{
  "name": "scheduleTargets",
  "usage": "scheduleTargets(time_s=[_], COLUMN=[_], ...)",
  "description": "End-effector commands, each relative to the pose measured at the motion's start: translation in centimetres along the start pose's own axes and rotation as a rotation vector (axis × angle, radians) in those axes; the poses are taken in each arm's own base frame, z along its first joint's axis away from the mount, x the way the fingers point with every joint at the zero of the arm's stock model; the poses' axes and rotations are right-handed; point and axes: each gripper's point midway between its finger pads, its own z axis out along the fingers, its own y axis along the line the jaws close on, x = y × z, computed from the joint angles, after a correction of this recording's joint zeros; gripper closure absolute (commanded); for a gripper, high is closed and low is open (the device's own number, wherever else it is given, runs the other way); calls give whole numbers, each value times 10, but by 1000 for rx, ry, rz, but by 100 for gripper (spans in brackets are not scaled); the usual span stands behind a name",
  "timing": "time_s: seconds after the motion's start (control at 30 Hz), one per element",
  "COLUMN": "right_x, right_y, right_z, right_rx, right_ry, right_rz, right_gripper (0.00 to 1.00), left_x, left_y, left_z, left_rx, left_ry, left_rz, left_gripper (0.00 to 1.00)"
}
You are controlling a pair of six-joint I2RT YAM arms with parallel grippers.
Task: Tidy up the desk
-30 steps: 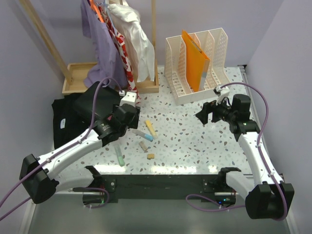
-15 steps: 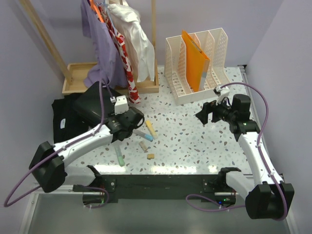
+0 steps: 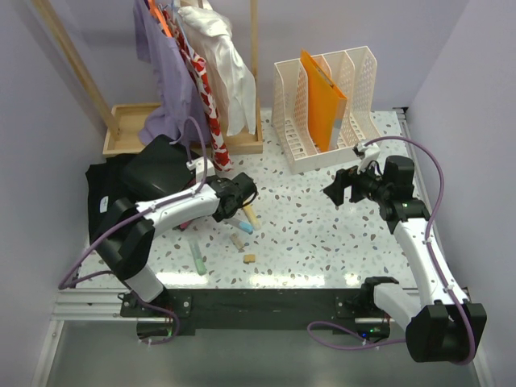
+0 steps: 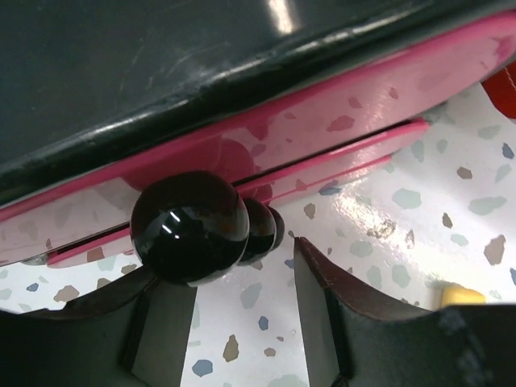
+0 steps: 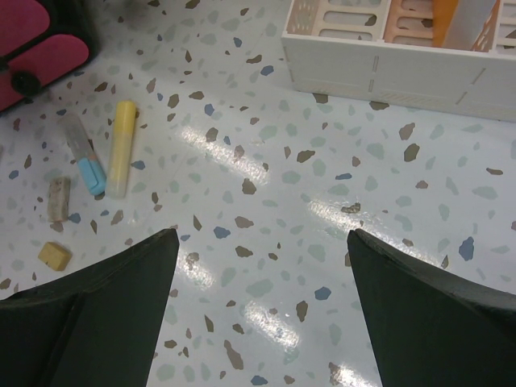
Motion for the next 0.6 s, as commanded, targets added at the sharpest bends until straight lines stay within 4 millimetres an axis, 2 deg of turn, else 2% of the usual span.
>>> scheduleTargets(time_s=[0.0, 0.4, 0.5, 0.57], right_x=[-12, -11, -12, -12], right_y=[2, 2, 2, 2], right_z=[-2, -3, -3, -3], right_rx=[-16, -13, -11, -12], right_ry=[-39, -39, -39, -40], right_rz=[-24, -24, -25, -27], right_gripper=[10, 10, 10, 10], left_x=[-22, -29, -30, -29], left_y=[0, -5, -5, -4], left_z=[6, 15, 15, 14], left_rx=[-53, -88, -89, -89], left_ry=[-88, -112, -112, -107], left_rz=[-83, -75, -73, -75], left_gripper=[46, 47, 53, 61])
